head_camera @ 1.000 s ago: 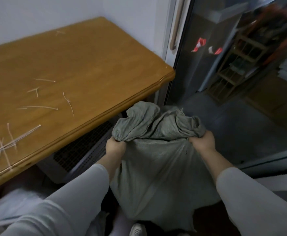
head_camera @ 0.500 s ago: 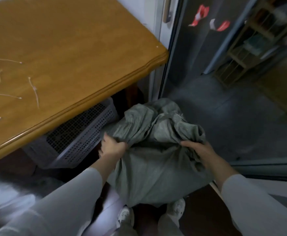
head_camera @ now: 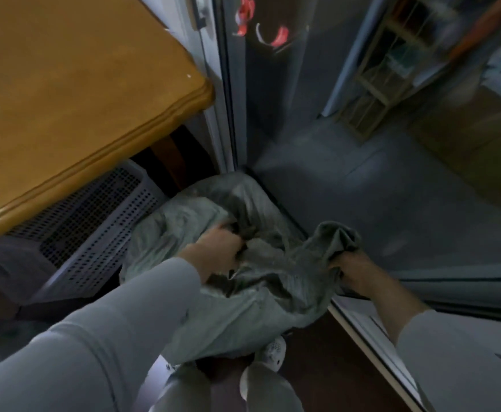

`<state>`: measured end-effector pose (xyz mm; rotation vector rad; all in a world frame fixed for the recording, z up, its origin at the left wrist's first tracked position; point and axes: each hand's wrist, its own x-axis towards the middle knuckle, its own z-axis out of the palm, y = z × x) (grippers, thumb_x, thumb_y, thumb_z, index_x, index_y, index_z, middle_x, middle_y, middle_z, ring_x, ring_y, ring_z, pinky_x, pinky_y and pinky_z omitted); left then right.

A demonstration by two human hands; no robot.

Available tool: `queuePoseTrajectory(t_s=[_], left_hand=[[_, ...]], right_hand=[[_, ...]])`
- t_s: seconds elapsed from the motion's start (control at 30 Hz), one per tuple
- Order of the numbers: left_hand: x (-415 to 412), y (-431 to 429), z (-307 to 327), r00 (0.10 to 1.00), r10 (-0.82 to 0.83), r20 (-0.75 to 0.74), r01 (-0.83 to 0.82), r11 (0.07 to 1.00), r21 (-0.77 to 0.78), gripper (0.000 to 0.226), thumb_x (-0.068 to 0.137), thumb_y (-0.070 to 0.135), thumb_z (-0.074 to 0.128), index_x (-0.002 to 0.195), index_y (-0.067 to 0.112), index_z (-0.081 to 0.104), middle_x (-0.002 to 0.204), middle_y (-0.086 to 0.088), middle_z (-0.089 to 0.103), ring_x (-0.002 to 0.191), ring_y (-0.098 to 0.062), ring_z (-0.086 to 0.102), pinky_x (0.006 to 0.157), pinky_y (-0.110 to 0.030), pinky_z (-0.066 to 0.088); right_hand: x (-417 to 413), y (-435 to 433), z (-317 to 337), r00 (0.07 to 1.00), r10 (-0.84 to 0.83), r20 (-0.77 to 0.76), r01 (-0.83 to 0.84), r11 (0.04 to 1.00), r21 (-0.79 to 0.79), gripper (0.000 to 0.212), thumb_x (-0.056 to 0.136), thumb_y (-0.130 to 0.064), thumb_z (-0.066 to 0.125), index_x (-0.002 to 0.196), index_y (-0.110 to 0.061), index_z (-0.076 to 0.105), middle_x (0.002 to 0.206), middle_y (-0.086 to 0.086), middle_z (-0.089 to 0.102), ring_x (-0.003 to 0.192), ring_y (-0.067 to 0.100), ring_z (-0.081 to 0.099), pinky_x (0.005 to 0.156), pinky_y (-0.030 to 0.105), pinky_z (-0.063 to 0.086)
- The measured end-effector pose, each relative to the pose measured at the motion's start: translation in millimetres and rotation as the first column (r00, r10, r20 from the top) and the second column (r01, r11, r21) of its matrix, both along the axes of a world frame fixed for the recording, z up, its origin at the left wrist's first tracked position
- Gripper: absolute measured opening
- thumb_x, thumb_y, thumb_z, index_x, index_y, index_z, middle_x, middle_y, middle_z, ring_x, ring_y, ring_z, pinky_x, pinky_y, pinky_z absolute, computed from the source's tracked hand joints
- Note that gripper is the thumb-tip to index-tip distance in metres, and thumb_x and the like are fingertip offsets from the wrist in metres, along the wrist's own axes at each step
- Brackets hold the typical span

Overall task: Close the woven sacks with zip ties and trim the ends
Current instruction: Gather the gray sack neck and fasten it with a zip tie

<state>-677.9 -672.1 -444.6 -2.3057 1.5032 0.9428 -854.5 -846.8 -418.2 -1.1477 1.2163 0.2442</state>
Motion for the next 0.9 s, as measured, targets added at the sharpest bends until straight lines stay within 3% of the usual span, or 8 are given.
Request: queuePoseTrajectory(t_s=[0.07,0.17,0.3,0.37,0.47,0.67,0.8,0.9], left_hand=[[-6.5,1.7,1.6,0.995,0.078,-0.058,-0.075,0.996,0.05,0.036,0.089,0.037,0.05,0.115,0.013,0.059,0.115,-0.008,0.062,0.11,-0.027,0.055,0.094,-0.033,0.042],[-4.1,-0.6,10.3,0.999,-0.027,-0.046,0.027,1.0,-0.009,0.045,0.082,0.046,0.056,0.116,0.017,0.059,0.118,-0.006,0.055,0.108,-0.025,0.052,0.088,-0.035,0.048],[-16.9,-1.5,19.4,0.98,-0.147,-0.131,0.154,0.987,0.046,0.047,0.083,0.04,0.058,0.122,0.014,0.051,0.118,-0.006,0.052,0.102,-0.026,0.057,0.081,-0.031,0.047],[-28.7,-1.0,18.1,0.987,-0.064,-0.149,0.068,0.997,0.022,0.048,0.086,0.031,0.056,0.127,0.013,0.04,0.113,-0.01,0.06,0.102,-0.029,0.06,0.079,-0.032,0.048],[-23.9,-6.3,22.2,0.97,0.178,-0.167,-0.185,0.982,-0.026,0.068,0.087,0.038,0.055,0.142,0.02,0.019,0.12,-0.01,0.057,0.109,-0.029,0.057,0.085,-0.035,0.046],[8.2,-19.0,41.8,0.992,0.124,0.022,-0.112,0.947,-0.301,0.038,0.095,0.043,0.038,0.123,0.023,0.054,0.13,-0.007,0.048,0.126,-0.028,0.037,0.103,-0.038,0.029],[15.9,-28.4,63.1,0.913,0.162,-0.375,-0.323,0.848,-0.421,0.027,0.097,0.022,0.044,0.114,0.006,0.057,0.118,-0.011,0.058,0.112,-0.023,0.052,0.081,-0.019,0.034],[10.4,-28.0,67.9,0.865,0.169,-0.473,-0.392,0.816,-0.425,0.019,0.095,0.016,0.048,0.106,0.007,0.06,0.104,-0.005,0.063,0.099,-0.016,0.056,0.071,-0.015,0.034]], right_hand=[[-7.5,-8.2,-1.8,0.997,-0.076,-0.028,0.075,0.996,-0.052,0.039,0.084,0.015,0.054,0.121,0.006,0.05,0.113,0.019,0.057,0.1,0.032,0.055,0.091,0.041,0.044],[-14.0,-13.7,-1.8,0.95,-0.312,-0.02,0.31,0.948,-0.07,0.027,0.094,0.005,0.04,0.119,0.008,0.05,0.096,0.019,0.057,0.07,0.019,0.048,0.093,0.043,0.041],[-17.0,-10.0,-1.9,0.836,-0.546,0.058,0.542,0.838,0.065,0.035,0.102,-0.014,0.024,0.081,-0.01,0.051,0.091,0.016,0.052,0.071,0.022,0.047,0.083,0.04,0.046],[-19.4,-1.7,0.6,0.864,-0.498,0.068,0.496,0.867,0.043,0.027,0.101,-0.014,0.035,0.082,-0.011,0.054,0.094,0.015,0.056,0.073,0.022,0.052,0.072,0.037,0.048],[-26.9,3.7,-5.2,0.893,-0.442,0.084,0.442,0.897,0.011,0.014,0.09,-0.003,0.055,0.103,-0.006,0.061,0.108,0.013,0.062,0.087,0.025,0.059,0.08,0.044,0.051],[-25.2,8.6,-0.5,0.804,-0.574,0.154,0.593,0.792,-0.144,0.067,0.068,-0.023,0.082,0.127,-0.007,0.053,0.121,0.008,0.061,0.107,0.026,0.06,0.095,0.045,0.05],[-4.5,10.9,6.8,0.938,-0.293,0.185,0.346,0.796,-0.497,0.048,0.079,-0.003,0.069,0.124,-0.01,0.055,0.119,0.013,0.06,0.11,0.028,0.057,0.094,0.041,0.047],[17.9,22.7,11.7,0.935,0.037,0.353,0.036,0.98,-0.197,0.091,0.062,0.013,0.071,0.14,-0.022,0.036,0.129,0.006,0.053,0.119,0.023,0.052,0.095,0.037,0.046]])
